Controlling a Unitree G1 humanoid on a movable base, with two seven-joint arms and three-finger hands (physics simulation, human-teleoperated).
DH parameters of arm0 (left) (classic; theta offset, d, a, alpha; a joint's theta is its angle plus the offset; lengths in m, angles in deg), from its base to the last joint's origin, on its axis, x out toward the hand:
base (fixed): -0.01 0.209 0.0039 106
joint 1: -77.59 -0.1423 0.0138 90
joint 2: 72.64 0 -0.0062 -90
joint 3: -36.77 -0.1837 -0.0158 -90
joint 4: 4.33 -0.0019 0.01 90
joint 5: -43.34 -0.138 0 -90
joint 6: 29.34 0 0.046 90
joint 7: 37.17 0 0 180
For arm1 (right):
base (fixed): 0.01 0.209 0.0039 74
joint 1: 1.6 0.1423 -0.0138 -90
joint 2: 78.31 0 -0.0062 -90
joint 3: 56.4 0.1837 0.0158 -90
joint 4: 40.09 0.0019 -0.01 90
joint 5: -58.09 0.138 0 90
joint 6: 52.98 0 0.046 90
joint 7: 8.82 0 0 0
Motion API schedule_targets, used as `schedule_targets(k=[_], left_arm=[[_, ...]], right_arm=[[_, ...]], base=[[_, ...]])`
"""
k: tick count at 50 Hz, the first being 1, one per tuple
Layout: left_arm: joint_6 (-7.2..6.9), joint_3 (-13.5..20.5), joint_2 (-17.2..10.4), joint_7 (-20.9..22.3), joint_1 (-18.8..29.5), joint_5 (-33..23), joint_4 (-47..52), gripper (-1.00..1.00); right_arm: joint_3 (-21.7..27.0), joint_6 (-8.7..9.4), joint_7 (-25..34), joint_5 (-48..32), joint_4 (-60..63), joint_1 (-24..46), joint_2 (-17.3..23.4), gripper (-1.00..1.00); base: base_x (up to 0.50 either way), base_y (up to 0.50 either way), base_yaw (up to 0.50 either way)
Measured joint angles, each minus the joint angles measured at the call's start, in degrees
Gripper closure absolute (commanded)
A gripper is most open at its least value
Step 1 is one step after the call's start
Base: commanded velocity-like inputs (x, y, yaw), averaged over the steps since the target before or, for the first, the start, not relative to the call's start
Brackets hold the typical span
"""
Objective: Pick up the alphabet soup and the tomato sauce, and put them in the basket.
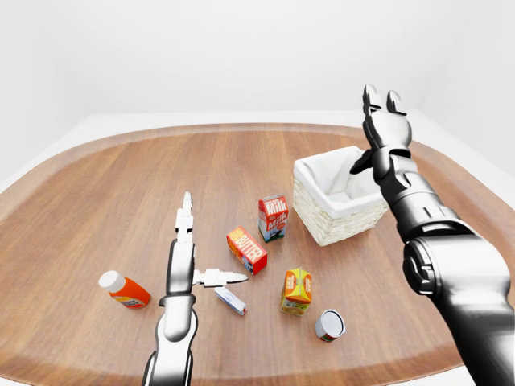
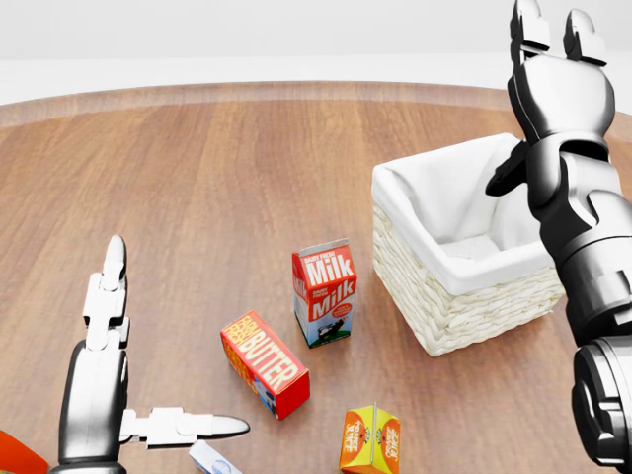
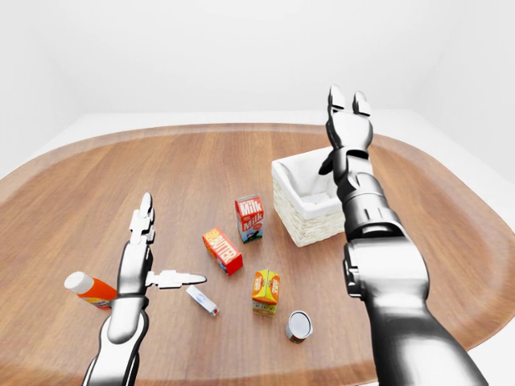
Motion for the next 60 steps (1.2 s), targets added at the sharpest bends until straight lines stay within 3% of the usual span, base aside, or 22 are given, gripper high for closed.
schedule_targets(k=[33,60], left_arm=[[0.0,-0.1,0.0,-0.2,-0.1,-0.2,-0.3,-1.0],[0.0,-0.2,0.0,-0.2,-0.3,-0.3,-0.2,-1.0]], right_arm=[[1.1,0.0,0.3,9.8,6.2,-6.5,1.7,-1.0],[4.8,0.0,9.0,20.6,22.8,-16.9,2.1,-1.0]], base=[[0.0,0.0,0.0],[0.0,0.0,0.0]])
